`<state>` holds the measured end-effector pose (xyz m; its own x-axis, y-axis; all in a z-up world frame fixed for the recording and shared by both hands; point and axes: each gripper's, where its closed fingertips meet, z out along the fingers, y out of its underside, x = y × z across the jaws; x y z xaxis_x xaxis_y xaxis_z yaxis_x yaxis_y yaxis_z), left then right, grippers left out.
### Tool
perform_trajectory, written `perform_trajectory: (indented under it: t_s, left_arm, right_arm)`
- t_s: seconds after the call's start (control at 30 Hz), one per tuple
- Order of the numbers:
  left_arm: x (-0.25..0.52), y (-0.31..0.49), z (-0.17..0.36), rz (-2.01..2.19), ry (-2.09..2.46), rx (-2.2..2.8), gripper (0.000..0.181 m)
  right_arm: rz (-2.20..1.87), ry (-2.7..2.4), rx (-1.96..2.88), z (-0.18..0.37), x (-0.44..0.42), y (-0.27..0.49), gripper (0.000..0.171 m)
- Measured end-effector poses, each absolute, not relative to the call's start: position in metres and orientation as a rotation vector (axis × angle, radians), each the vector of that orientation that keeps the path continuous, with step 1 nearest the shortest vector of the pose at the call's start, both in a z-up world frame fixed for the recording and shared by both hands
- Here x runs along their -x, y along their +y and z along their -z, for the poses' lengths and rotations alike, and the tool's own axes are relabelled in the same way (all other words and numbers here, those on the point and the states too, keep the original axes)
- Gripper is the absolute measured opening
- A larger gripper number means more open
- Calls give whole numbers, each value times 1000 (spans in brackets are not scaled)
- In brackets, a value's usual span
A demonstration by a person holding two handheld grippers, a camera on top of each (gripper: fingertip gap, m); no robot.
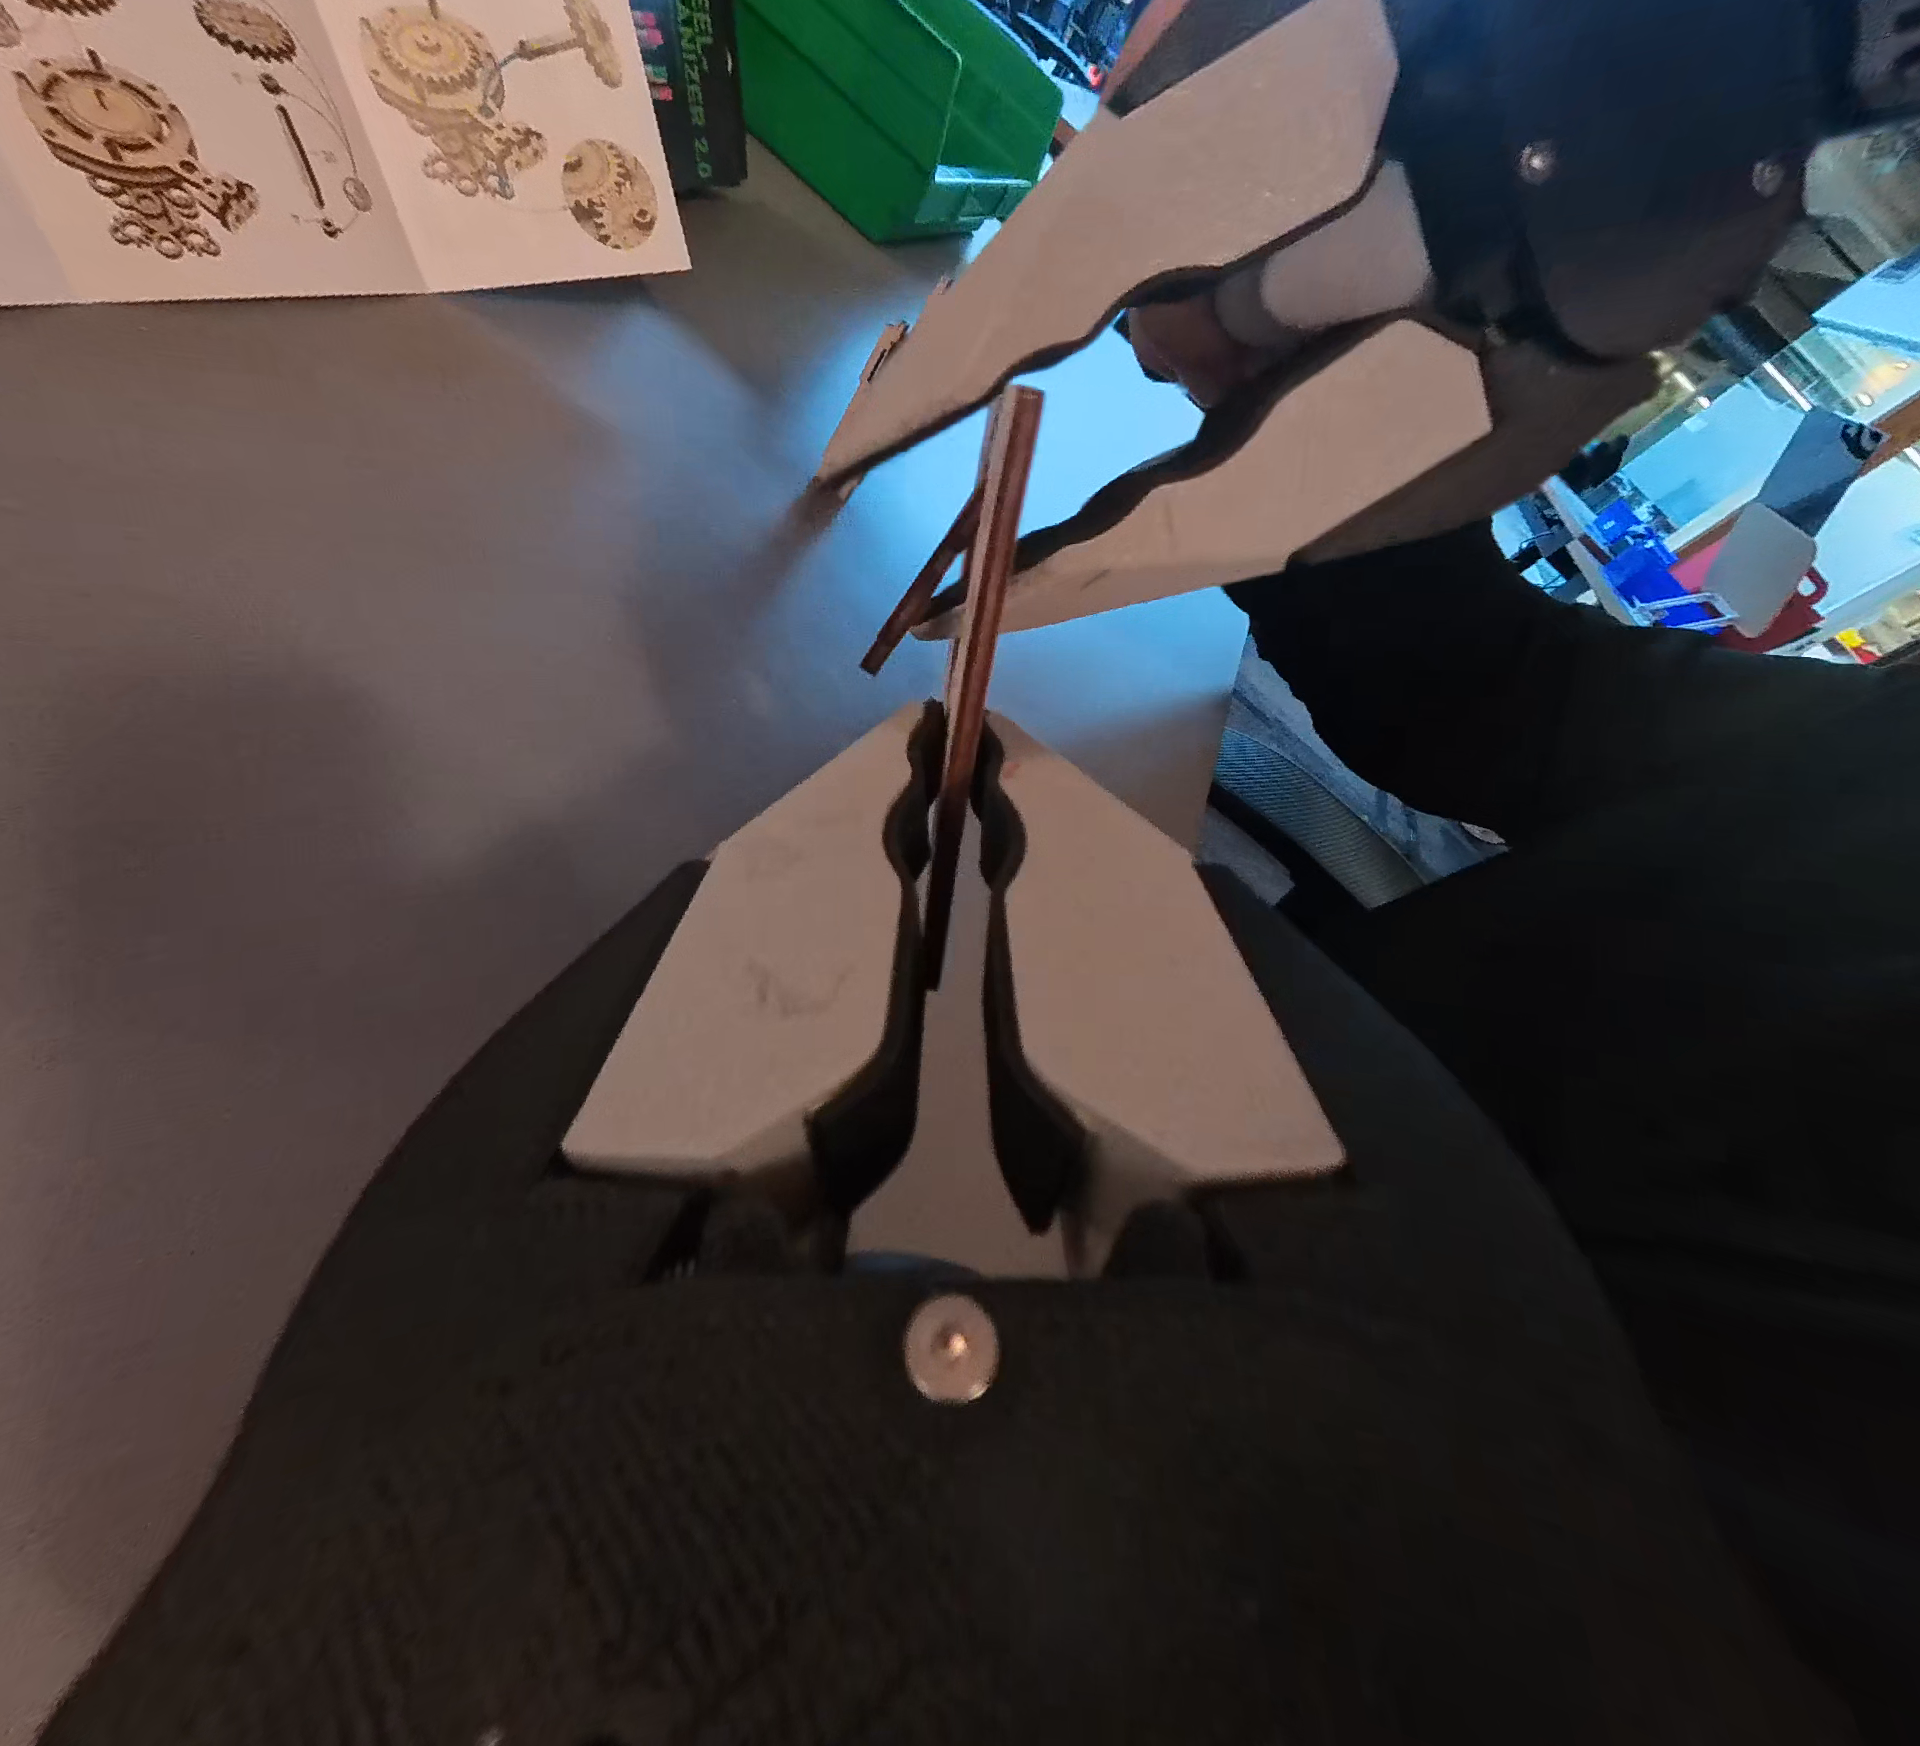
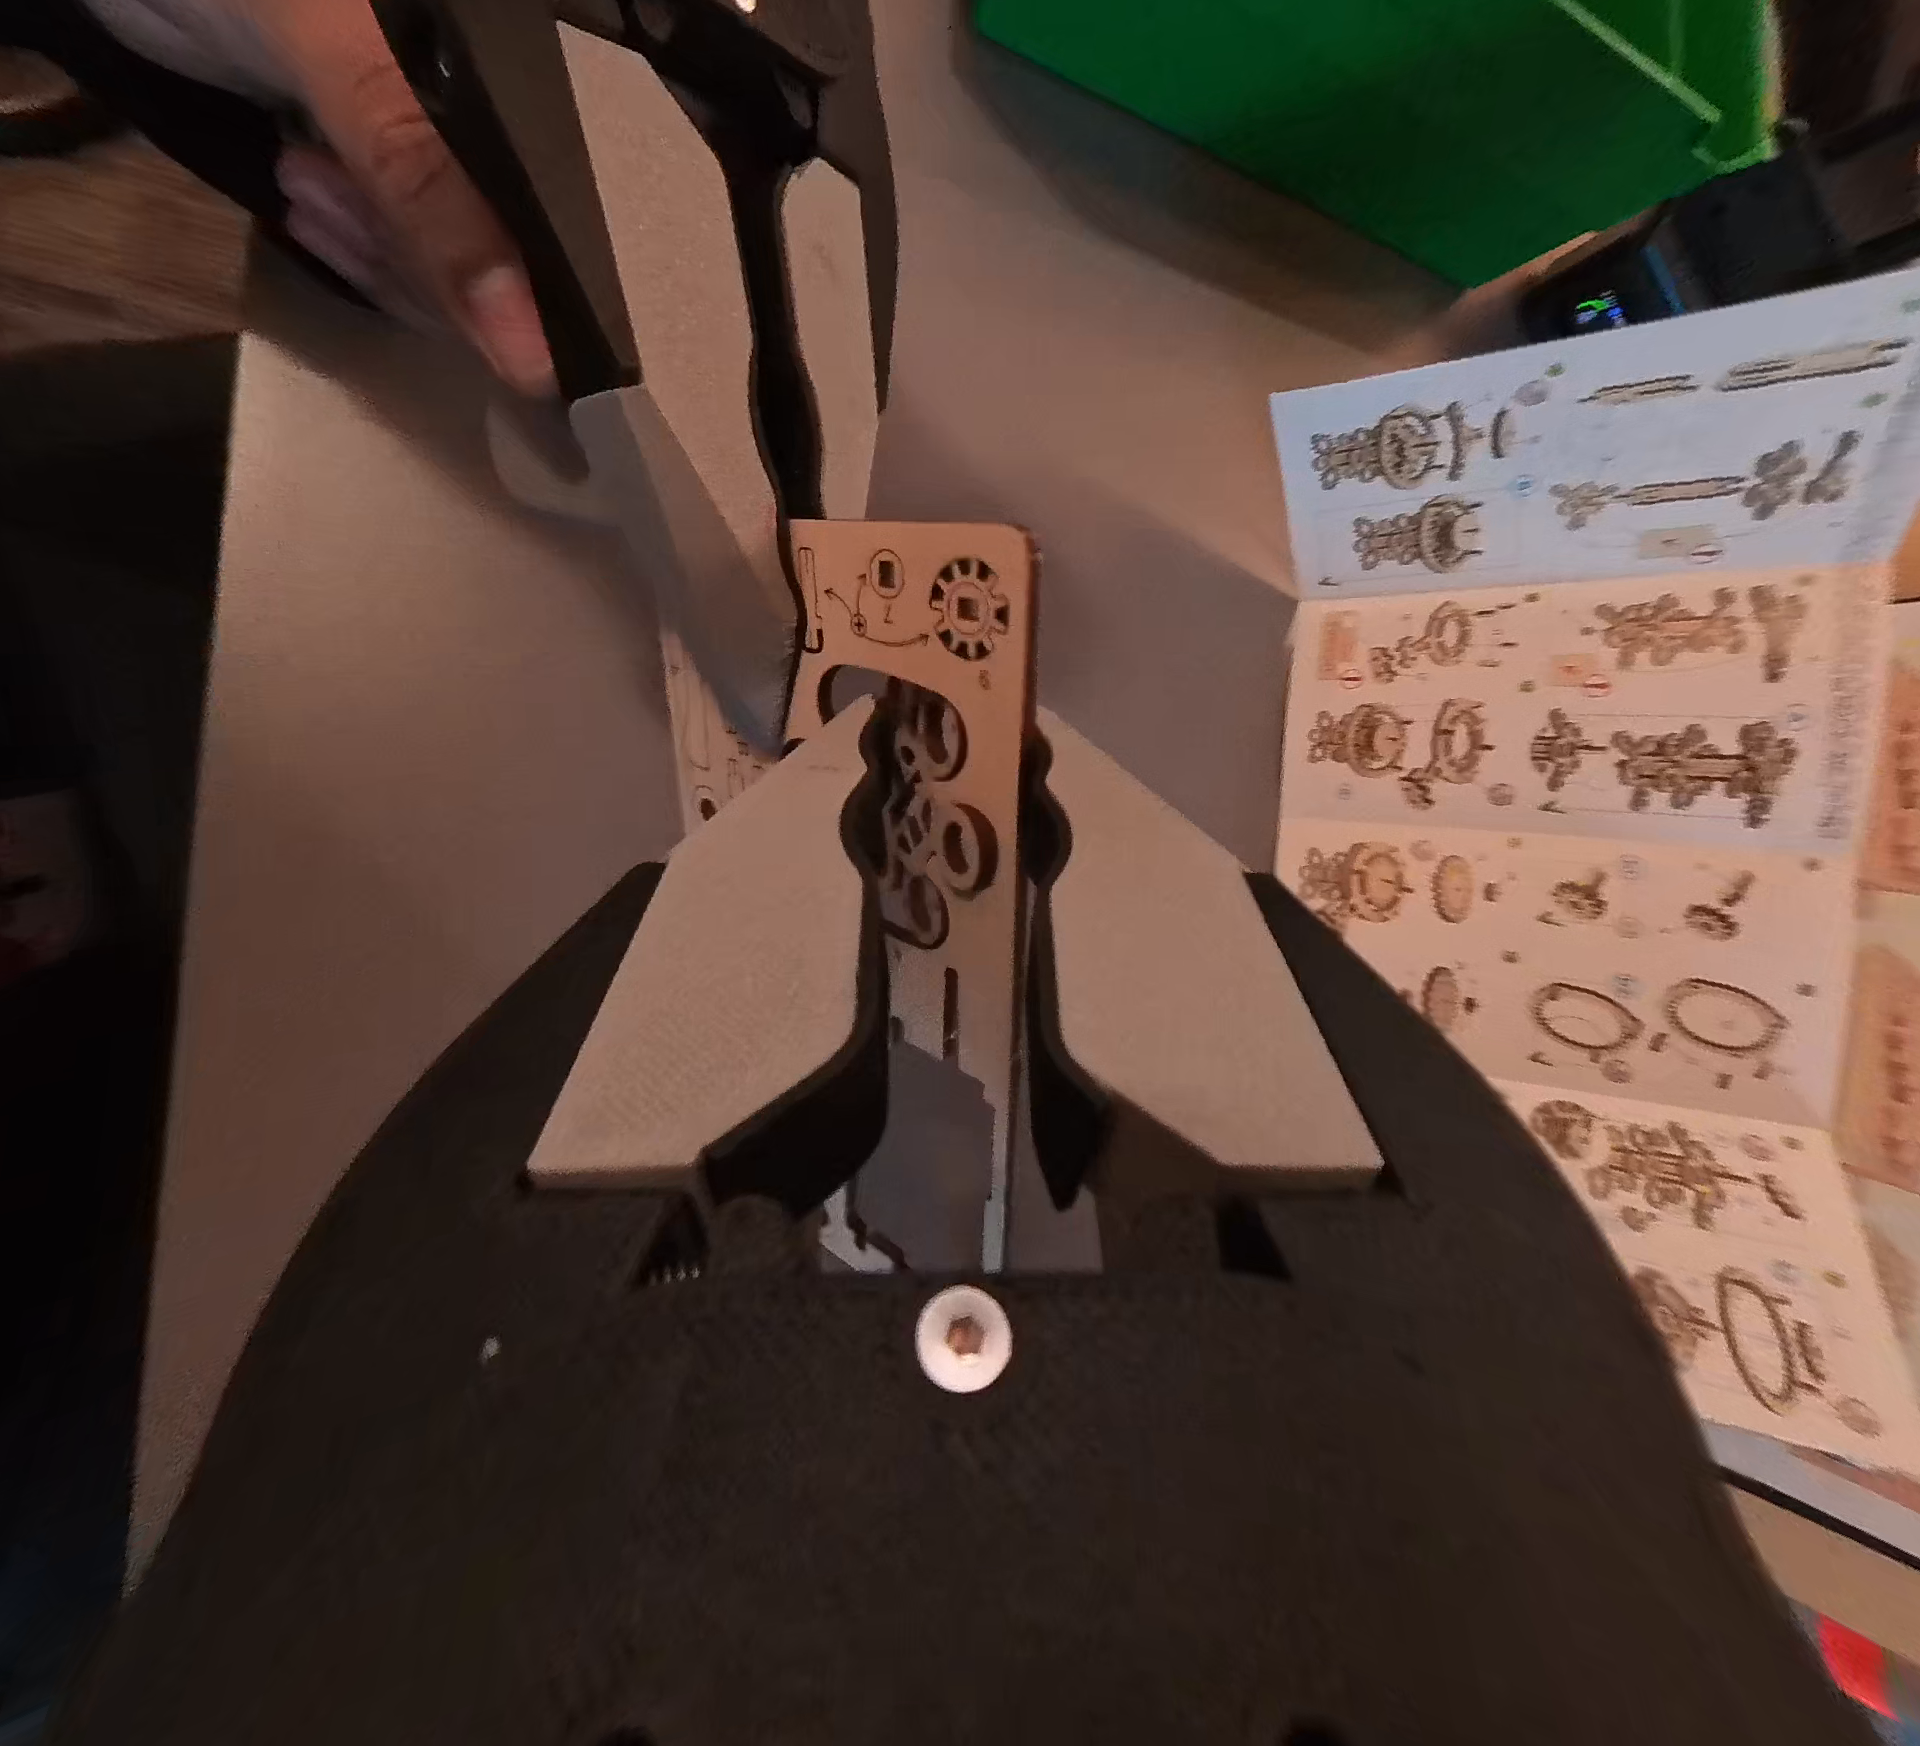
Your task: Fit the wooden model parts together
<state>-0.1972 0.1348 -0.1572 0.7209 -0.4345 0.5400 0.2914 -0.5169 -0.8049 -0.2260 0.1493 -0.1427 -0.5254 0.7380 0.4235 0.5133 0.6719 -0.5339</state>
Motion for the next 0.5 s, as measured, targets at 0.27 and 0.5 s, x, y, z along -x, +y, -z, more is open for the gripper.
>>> perform_trajectory:
  t_s: [0.27, 0.5]
  left_arm:
    - [203, 137, 157, 867, 77, 1902, 1]
    - [195, 135, 150, 896, 109, 1887, 1]
  right_arm:
    - [-560, -2170, 995, 130, 221, 155, 24]
    - [-837, -2289, 1148, 136, 207, 157, 23]
